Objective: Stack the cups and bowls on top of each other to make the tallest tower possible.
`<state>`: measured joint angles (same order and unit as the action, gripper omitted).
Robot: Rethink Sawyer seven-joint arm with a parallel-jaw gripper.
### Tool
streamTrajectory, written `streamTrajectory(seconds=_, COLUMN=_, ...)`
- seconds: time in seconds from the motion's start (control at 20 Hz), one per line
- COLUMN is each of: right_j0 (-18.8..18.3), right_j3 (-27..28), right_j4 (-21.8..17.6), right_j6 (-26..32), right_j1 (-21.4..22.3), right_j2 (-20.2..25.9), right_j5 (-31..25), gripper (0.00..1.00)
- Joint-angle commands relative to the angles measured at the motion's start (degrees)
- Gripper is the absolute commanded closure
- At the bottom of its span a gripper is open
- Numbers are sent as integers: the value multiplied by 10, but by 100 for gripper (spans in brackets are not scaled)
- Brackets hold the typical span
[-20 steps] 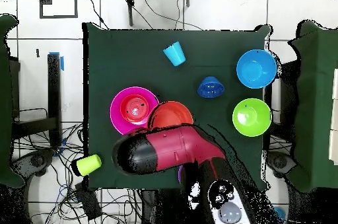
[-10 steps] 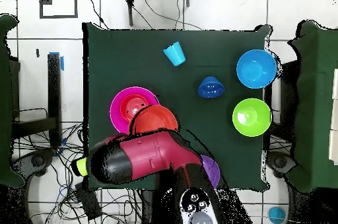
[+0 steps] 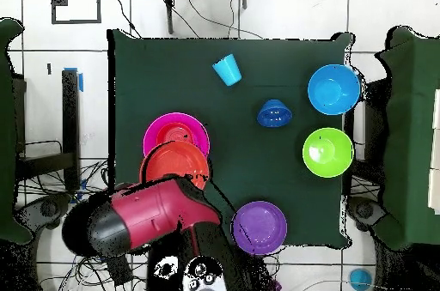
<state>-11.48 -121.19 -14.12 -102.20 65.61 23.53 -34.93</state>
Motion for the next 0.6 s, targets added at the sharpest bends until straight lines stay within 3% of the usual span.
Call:
streamTrajectory(seconds=0.05, right_j0=50, right_j3=8, right_j4=11, right_j6=-141, right_j1=-40, right_j2=-40, right_j5=-20, gripper=100)
streamTrajectory(seconds=0.3, right_j0=55, right_j3=38, right_j4=10, right_j6=-139, right_j1=-73, right_j2=-46, right_j5=-7, gripper=100)
streamTrajectory(seconds=0.45, right_j0=62, right_j3=44, right_j4=9, right_j6=-150, right_j1=-67, right_j2=-52, right_j5=-3, gripper=100)
streamTrajectory(seconds=0.6, right_j0=69, right_j3=74, right_j4=-17, right_j6=-146, right_j1=-64, right_j2=-55, right_j5=7, gripper=100)
